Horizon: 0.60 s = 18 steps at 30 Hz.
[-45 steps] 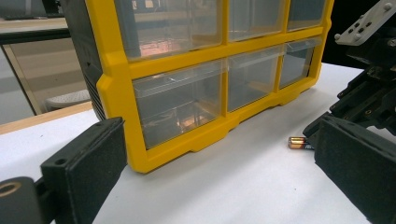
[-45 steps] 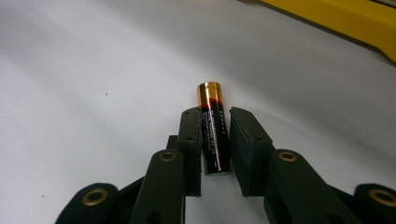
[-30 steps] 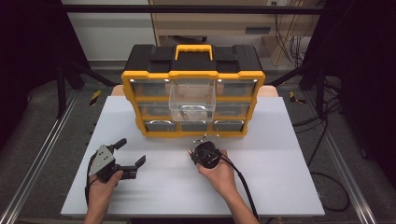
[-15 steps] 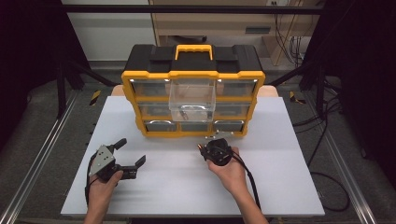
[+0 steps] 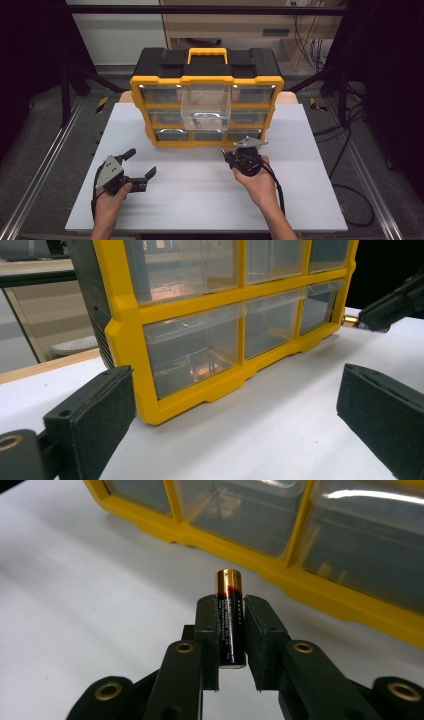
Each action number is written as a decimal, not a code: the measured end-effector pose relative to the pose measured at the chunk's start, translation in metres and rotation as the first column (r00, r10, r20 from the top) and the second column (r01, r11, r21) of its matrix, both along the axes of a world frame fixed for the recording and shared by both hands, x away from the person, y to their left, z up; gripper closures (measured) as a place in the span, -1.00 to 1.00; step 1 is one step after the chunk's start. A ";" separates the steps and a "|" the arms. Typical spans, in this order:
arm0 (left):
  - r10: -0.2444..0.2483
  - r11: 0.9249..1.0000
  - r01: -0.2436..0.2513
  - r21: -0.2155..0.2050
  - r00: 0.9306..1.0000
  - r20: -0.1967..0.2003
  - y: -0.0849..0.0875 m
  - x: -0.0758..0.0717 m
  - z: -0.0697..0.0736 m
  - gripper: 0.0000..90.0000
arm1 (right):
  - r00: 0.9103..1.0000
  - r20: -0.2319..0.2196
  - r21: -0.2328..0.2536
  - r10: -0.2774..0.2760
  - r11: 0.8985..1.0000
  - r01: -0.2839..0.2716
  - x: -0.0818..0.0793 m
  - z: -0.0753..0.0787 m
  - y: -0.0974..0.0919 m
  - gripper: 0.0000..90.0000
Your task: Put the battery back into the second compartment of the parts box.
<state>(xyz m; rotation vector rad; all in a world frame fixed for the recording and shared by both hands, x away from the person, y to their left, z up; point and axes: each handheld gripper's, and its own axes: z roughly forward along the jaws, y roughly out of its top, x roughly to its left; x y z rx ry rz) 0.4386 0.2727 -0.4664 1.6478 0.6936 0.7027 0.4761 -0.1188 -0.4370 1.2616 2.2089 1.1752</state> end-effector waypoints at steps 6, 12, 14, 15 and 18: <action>0.000 1.000 0.000 0.000 1.000 0.000 0.000 0.000 0.000 -0.95 | 1.000 0.024 0.031 -0.014 0.999 0.014 -0.003 0.012 -0.011 0.71; -0.001 1.000 0.001 0.002 1.000 -0.001 0.000 0.000 0.000 -0.95 | 0.999 0.043 0.045 -0.020 0.999 0.018 -0.006 0.020 -0.018 0.71; -0.001 1.000 0.001 0.002 1.000 -0.001 0.000 0.000 0.000 -0.95 | 0.999 0.046 0.051 -0.022 0.999 0.020 -0.007 0.023 -0.020 0.71; 0.000 1.000 0.000 0.002 1.000 -0.001 0.000 0.000 0.000 -0.95 | 0.998 0.051 0.055 -0.023 0.998 0.020 -0.007 0.024 -0.022 0.71; -0.001 1.000 0.001 0.003 1.000 -0.001 0.000 0.000 0.000 -0.95 | 0.998 0.059 0.067 -0.030 0.997 0.026 -0.009 0.029 -0.025 0.71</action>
